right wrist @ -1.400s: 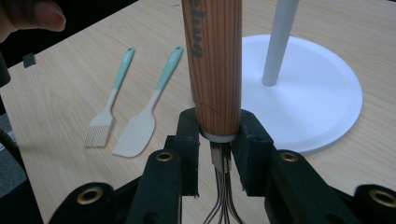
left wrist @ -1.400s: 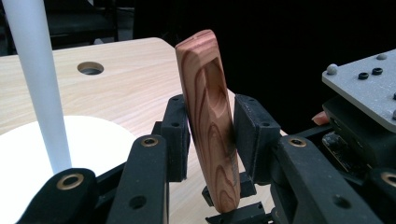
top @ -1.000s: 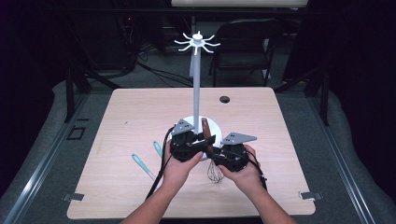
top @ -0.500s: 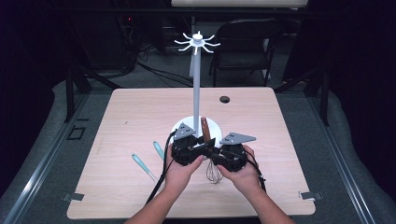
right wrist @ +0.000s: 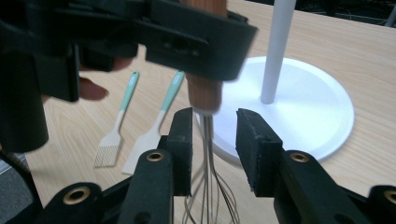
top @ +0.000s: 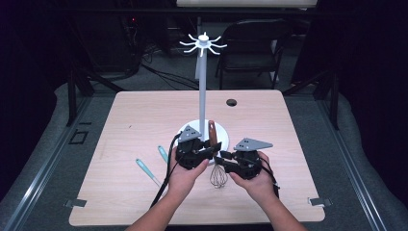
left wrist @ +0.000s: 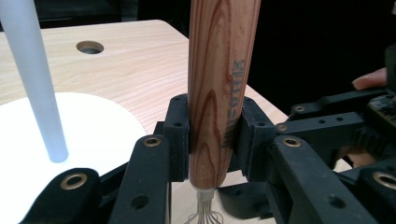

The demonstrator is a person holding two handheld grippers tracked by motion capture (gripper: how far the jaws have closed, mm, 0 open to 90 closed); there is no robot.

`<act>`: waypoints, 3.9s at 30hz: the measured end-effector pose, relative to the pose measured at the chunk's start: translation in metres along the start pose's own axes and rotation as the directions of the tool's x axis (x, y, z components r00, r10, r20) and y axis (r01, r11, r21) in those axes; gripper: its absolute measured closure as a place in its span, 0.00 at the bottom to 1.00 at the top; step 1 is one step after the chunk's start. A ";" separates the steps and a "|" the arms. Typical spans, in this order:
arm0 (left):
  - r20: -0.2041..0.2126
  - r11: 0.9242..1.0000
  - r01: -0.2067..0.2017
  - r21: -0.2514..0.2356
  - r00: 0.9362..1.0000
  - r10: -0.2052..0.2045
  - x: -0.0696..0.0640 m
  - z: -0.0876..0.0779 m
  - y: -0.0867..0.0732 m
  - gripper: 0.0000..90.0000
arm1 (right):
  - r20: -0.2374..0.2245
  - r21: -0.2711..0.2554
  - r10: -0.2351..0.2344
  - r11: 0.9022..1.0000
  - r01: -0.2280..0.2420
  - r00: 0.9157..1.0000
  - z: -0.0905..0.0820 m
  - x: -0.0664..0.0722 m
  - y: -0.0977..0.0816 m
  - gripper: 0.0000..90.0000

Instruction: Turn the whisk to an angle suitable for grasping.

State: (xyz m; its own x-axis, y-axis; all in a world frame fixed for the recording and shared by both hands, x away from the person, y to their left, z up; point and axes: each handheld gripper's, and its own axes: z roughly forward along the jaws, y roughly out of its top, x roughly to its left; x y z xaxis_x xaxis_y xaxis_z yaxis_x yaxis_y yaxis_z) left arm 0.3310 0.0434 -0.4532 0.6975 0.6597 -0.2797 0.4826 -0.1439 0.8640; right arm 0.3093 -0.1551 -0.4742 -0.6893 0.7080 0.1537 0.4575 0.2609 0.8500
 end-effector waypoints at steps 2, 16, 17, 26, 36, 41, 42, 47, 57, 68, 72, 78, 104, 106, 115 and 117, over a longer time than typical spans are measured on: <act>-0.006 1.000 -0.012 0.002 1.000 0.012 0.000 -0.002 0.002 0.77 | 0.004 0.005 0.002 1.000 -0.002 1.000 -0.004 -0.002 -0.002 0.74; -0.076 0.995 -0.097 0.004 0.992 0.097 0.006 -0.028 0.031 0.78 | 0.060 0.114 0.018 0.993 -0.025 0.998 -0.005 -0.020 -0.018 0.74; -0.083 0.995 -0.098 0.002 0.992 0.098 0.006 -0.029 0.033 0.78 | 0.063 0.120 0.019 0.992 -0.027 0.998 -0.005 -0.021 -0.020 0.74; -0.150 0.991 -0.136 -0.001 0.980 0.134 0.017 -0.051 0.065 0.78 | 0.090 0.202 0.037 0.978 -0.054 0.995 0.004 -0.028 -0.030 0.73; -0.200 0.985 -0.168 -0.030 0.967 0.159 0.016 -0.066 0.106 0.78 | 0.104 0.218 0.066 0.972 -0.087 0.992 0.008 -0.035 -0.038 0.73; -0.215 0.980 -0.196 -0.032 0.959 0.185 0.007 -0.064 0.125 0.78 | 0.107 0.219 0.071 0.971 -0.094 0.992 0.009 -0.036 -0.040 0.72; -0.218 0.979 -0.201 -0.029 0.957 0.190 0.005 -0.063 0.129 0.78 | 0.107 0.218 0.073 0.971 -0.095 0.992 0.009 -0.036 -0.040 0.72; -0.241 0.975 -0.222 -0.023 0.948 0.210 0.000 -0.058 0.150 0.78 | 0.100 0.210 0.078 0.973 -0.098 0.992 0.010 -0.038 -0.042 0.72; -0.260 0.983 -0.182 -0.022 0.950 0.170 0.007 -0.044 0.172 0.78 | 0.106 0.217 0.081 0.971 -0.102 0.991 0.010 -0.039 -0.043 0.72; -0.258 0.988 -0.151 -0.029 0.956 0.139 0.021 -0.031 0.168 0.76 | 0.101 0.227 0.074 0.969 -0.095 0.992 0.014 -0.039 -0.045 0.72; -0.259 0.989 -0.143 -0.046 0.958 0.126 0.024 -0.031 0.165 0.71 | 0.103 0.225 0.071 0.970 -0.093 0.992 0.015 -0.039 -0.046 0.72; -0.247 0.991 -0.134 -0.029 0.961 0.123 0.027 -0.033 0.152 0.70 | 0.112 0.230 0.068 0.969 -0.092 0.991 0.015 -0.040 -0.046 0.73; -0.288 0.993 0.114 0.020 0.952 -0.103 0.098 -0.083 -0.018 0.68 | 0.057 0.303 0.048 0.951 -0.063 0.997 0.016 -0.038 -0.003 0.79; -0.312 0.991 0.133 0.004 0.942 -0.125 0.103 -0.087 -0.032 0.67 | 0.054 0.298 0.034 0.953 -0.048 0.998 0.015 -0.037 0.005 0.83; -0.347 0.987 0.157 0.017 0.927 -0.142 0.120 -0.103 -0.052 0.66 | 0.056 0.257 -0.046 0.966 0.030 0.997 0.013 -0.028 0.049 0.99; -0.349 0.986 0.164 0.006 0.925 -0.152 0.123 -0.106 -0.052 0.66 | 0.058 0.246 -0.054 0.969 0.038 0.997 0.013 -0.027 0.057 1.00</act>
State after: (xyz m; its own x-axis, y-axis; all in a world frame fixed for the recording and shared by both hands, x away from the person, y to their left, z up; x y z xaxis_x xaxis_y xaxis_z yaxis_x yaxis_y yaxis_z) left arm 0.3350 0.2100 -0.4884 0.3870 0.8894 -0.2434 0.5935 -0.0382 0.8039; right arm 0.3613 -0.1505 -0.4363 -0.6789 0.7301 0.0782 0.5552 0.4407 0.7053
